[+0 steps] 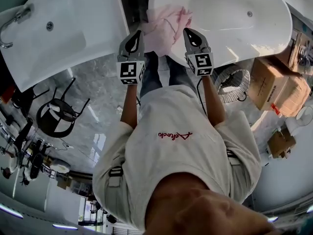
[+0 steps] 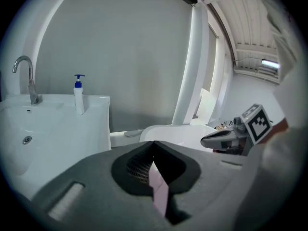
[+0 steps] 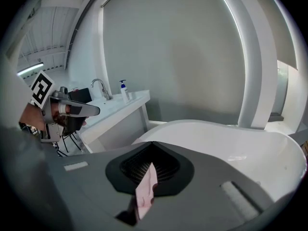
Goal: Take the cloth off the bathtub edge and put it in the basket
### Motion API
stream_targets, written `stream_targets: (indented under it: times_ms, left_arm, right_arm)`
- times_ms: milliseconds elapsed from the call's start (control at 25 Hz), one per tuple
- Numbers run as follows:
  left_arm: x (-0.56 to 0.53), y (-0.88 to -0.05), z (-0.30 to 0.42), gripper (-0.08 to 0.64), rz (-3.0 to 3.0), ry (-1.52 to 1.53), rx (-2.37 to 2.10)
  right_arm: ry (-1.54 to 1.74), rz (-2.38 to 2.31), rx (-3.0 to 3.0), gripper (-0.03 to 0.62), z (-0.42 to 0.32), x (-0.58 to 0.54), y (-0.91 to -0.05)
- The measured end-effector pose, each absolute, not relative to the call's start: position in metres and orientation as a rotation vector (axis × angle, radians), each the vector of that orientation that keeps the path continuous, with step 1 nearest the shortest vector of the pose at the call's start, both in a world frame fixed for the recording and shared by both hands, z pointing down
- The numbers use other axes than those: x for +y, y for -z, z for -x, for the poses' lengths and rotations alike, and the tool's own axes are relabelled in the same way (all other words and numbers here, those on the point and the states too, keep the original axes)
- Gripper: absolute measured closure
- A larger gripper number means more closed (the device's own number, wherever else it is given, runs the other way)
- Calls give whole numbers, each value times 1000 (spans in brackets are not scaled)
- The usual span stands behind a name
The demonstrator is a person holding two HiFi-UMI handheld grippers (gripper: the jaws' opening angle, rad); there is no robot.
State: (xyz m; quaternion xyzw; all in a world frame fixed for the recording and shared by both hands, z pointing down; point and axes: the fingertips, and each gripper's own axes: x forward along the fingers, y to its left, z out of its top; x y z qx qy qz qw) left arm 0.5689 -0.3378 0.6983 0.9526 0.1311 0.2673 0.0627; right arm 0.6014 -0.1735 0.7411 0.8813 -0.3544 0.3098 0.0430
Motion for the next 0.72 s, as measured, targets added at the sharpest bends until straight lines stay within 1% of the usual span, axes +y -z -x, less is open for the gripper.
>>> stream_targets:
  times_ms: [440,560,720]
  left_arm:
    - [-320,-736,-536,560,-2852,-846,436]
    - [-304,-756,-526,560,-2856,-943,533]
    - [-289,-789,-507,560,-2942,-1164,677]
  right_arm:
    - [-1046,-2616,-1132,586,-577,-170,-792]
    - [-1047,-2571,-1167,584,-574,-170,-801]
    - [-981,-2399,-1258,584,-568,-178,-810]
